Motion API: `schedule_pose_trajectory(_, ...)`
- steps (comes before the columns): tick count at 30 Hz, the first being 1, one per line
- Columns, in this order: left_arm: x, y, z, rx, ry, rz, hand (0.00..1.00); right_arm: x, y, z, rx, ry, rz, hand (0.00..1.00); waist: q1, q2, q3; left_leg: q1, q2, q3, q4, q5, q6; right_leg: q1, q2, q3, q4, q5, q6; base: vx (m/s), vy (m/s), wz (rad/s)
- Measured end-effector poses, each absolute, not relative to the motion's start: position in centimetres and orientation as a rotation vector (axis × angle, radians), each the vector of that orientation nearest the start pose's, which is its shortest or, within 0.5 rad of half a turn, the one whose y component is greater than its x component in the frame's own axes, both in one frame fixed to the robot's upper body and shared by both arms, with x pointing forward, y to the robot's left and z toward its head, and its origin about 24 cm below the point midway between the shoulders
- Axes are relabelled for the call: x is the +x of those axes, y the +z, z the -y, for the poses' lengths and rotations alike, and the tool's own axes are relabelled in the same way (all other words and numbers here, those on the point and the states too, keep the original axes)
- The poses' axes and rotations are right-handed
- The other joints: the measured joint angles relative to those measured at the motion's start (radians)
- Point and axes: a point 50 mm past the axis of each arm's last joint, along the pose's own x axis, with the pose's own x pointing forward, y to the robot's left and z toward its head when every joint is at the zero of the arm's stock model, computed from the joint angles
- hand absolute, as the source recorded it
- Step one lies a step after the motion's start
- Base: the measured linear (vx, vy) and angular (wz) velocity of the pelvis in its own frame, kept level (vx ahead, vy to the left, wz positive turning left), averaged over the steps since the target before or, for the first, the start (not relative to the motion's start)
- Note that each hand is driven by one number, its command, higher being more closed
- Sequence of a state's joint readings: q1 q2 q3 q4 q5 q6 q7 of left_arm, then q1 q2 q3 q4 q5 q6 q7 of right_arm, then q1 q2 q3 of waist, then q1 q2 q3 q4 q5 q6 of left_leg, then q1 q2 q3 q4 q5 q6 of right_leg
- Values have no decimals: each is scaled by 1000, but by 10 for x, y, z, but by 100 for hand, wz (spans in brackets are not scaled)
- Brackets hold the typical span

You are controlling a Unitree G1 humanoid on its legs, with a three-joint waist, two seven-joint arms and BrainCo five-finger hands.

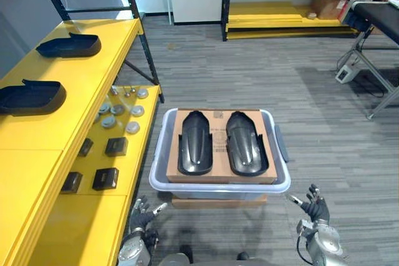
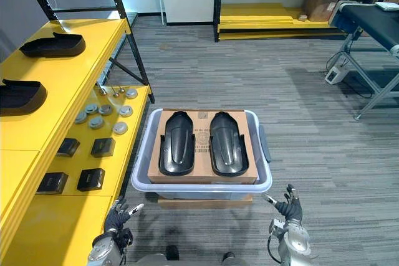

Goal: Walk over and take plastic housings, then place them on the shelf

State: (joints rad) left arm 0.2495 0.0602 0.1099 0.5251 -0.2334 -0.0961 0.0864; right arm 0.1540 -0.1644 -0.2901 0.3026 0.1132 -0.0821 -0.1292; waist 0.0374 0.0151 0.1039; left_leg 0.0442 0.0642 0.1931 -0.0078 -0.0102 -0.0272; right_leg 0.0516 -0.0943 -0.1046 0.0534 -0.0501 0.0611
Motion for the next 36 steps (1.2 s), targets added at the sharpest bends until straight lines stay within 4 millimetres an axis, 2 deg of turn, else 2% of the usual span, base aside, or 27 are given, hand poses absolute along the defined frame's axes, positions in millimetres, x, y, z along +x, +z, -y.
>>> schedule_pose_trajectory(5,122,-116,-207,-135,357,-712,0,201,-11,290,-165,-529,-240,0,-1,0,0,4,-14,-21,-49,30,2,-6,5,-8,-9,2,3,3,3,10)
schedule_pose_trajectory(8,121,-117,-207,-118,339,-726,0,224,7,293,-249,-514,-175,0,-1,2,15,-22,-17,-34,-61,46,4,-35,6,-20,-17,13,5,-57,0,10)
schedule_pose_trajectory(9,123,-116,-208,-112,334,-720,0,239,16,295,-295,-513,-151,0,-4,4,29,-44,-18,-41,-61,55,8,-54,6,-26,-20,22,6,-83,6,16)
schedule_pose_trajectory(13,133,-113,-203,-108,307,-692,0,280,45,304,-422,-558,-105,0,6,25,117,-130,-23,-60,-57,88,20,-128,3,-31,-23,54,3,-113,22,11)
schedule_pose_trajectory(14,134,-113,-202,-107,300,-690,0,285,49,304,-439,-557,-103,0,7,29,130,-140,-25,-64,-55,90,21,-135,2,-34,-24,58,3,-88,29,11)
schedule_pose_trajectory(18,148,-108,-193,-110,266,-644,0,321,69,292,-510,-518,-87,0,8,47,196,-204,-31,-84,-45,110,31,-187,-4,-48,-26,79,5,-64,30,10)
schedule_pose_trajectory(24,178,-93,-187,-140,256,-543,0,350,102,291,-572,-532,-55,0,17,51,273,-263,-33,-90,-45,131,40,-231,-6,-53,-36,105,4,-16,18,3)
schedule_pose_trajectory(25,185,-89,-185,-141,249,-521,0,353,109,293,-581,-547,-44,100,21,55,287,-270,-34,-91,-44,134,41,-238,-7,-54,-36,107,3,-22,34,-1)
schedule_pose_trajectory(28,195,-82,-181,-143,240,-488,0,360,117,294,-589,-561,-47,100,30,55,302,-288,-34,-95,-44,138,42,-255,-7,-56,-32,109,2,8,5,1)
schedule_pose_trajectory(31,198,-80,-178,-152,236,-479,0,366,122,288,-621,-543,-43,100,31,54,310,-289,-34,-98,-44,138,42,-255,-7,-58,-31,109,1,11,4,1)
schedule_pose_trajectory(36,200,-78,-177,-160,244,-469,0,370,130,289,-642,-572,-43,100,31,52,318,-289,-34,-101,-45,140,43,-256,-7,-60,-25,108,0,0,0,0)
